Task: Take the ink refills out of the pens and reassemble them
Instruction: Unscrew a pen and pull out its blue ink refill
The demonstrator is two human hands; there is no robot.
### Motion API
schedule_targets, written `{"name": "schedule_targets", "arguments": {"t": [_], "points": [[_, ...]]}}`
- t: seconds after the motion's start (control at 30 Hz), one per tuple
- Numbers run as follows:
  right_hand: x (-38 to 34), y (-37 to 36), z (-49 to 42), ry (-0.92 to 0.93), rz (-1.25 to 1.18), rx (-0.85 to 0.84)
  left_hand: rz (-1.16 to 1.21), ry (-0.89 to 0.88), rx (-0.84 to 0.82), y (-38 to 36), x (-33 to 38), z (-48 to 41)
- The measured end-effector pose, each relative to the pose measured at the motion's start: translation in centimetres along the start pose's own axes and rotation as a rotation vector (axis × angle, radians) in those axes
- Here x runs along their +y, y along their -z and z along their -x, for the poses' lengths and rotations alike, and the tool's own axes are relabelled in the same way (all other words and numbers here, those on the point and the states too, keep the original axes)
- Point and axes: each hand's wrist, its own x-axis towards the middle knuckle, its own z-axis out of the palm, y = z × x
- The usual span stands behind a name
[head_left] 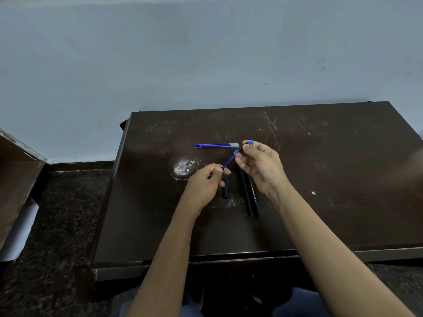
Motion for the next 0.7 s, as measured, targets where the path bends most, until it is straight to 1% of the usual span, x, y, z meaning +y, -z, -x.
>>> {"name": "schedule_targets", "arguments": {"t": [0.13,0.27,0.33,0.5,0.7], "points": [[-0.24,0.28,-0.20,-0.011,-0.070,0.030,-0.002,0.002,0.006,0.00,-0.01,-0.09],[-0.17,0.29,-0.07,-0.011,-0.043,0.013,-0.003,-0.001,0.004,0.00,0.00,-0.06],[-0.07,0.27,-0.04,-0.002,0.004,-0.010,-0.003,0.000,0.003,0.02,0.04,-0.02],[0.30,0.11,0.12,0.028,0.210,-0.093,-0.006,0.000,0.011,0.06,0.00,-0.05],[0.69,-0.43,0.62,0.018,0.316,-0.163,0.029,0.028,0.055,-0.21,-0.05,-0.41]]}}
